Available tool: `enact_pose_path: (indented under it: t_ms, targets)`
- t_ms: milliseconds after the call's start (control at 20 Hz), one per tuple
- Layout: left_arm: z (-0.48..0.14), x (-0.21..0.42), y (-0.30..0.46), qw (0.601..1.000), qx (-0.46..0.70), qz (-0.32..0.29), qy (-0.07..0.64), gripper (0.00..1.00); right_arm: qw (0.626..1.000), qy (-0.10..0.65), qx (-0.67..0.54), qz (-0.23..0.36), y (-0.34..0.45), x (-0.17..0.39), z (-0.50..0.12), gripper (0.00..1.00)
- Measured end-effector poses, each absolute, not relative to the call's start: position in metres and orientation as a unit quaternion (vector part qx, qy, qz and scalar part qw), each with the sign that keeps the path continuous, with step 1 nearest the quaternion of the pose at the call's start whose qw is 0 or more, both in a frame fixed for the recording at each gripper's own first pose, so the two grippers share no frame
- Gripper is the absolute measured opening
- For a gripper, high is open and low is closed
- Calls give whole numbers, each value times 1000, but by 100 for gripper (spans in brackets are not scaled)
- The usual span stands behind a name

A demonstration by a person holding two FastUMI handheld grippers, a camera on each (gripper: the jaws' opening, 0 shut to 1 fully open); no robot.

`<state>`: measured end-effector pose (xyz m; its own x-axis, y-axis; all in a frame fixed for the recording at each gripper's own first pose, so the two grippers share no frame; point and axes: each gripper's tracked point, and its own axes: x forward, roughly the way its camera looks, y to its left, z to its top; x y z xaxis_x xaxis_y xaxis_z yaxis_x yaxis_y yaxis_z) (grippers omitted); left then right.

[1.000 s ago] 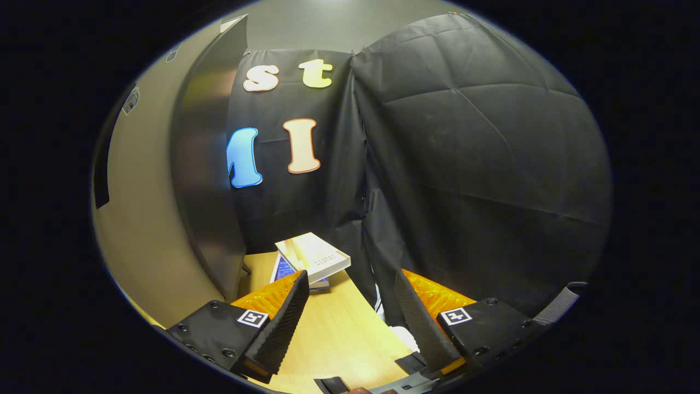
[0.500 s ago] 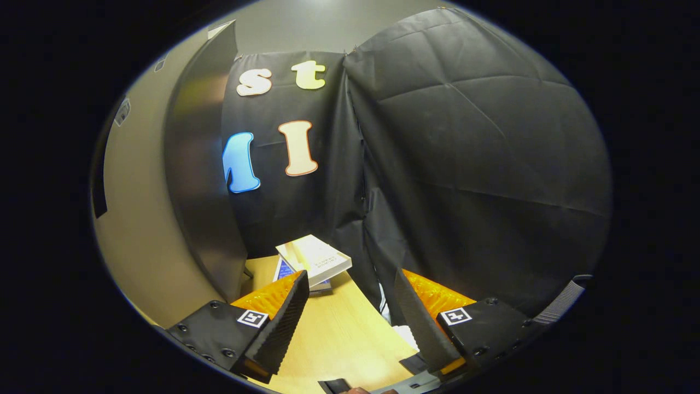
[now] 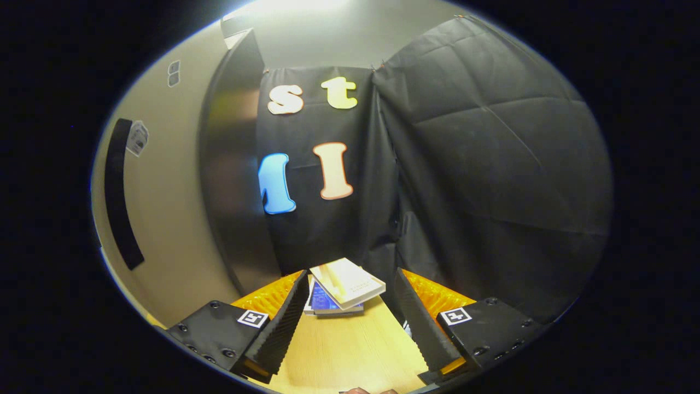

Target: Grab one shoe with the right hand and put it into the shoe cabinet, grab the other shoe with the left hand and put it into the shoe cabinet; then close the right door with the right hand and the left door with the left hand.

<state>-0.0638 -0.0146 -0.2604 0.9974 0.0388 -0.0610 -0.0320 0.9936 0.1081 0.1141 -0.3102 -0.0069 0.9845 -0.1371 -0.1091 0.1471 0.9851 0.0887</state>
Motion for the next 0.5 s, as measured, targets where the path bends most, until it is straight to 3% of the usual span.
enact_pose_path:
  t_ms: [250,500]
  targets:
    - [-250,-147,5,999,20,42,19,100,999,28,37,-28,-284,113,35,100]
    - [-280,-213,11,998,5,60,24,100,999,14,34,4,-261,110,68,98]
